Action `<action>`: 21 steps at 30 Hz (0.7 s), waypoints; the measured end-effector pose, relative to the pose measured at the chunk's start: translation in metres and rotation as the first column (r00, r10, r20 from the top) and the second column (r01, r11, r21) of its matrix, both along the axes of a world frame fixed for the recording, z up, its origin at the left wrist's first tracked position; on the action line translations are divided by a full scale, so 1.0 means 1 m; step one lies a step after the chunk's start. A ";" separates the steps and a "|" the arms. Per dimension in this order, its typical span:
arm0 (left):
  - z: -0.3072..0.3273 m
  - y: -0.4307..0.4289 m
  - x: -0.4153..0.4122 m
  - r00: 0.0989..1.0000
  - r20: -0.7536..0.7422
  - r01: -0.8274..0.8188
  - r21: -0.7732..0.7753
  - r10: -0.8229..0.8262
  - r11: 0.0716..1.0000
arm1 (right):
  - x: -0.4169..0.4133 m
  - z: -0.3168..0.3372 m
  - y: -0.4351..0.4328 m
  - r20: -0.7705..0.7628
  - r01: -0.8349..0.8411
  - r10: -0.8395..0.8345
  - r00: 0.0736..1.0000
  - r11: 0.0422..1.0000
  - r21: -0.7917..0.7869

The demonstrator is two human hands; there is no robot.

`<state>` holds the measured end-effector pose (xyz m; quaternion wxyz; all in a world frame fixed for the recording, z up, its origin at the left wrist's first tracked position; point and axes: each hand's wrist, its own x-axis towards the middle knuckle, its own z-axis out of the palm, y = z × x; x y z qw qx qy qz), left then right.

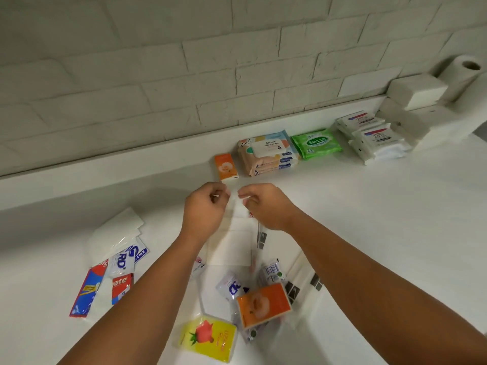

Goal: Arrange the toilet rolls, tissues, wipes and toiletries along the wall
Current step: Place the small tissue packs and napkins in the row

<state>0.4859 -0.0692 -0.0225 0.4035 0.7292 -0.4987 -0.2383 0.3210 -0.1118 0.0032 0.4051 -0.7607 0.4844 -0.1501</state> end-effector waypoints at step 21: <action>-0.028 0.149 -0.051 0.691 0.250 0.531 0.461 -0.678 0.711 | -0.077 -0.030 0.158 -0.373 -0.084 0.059 0.926 0.995 -0.052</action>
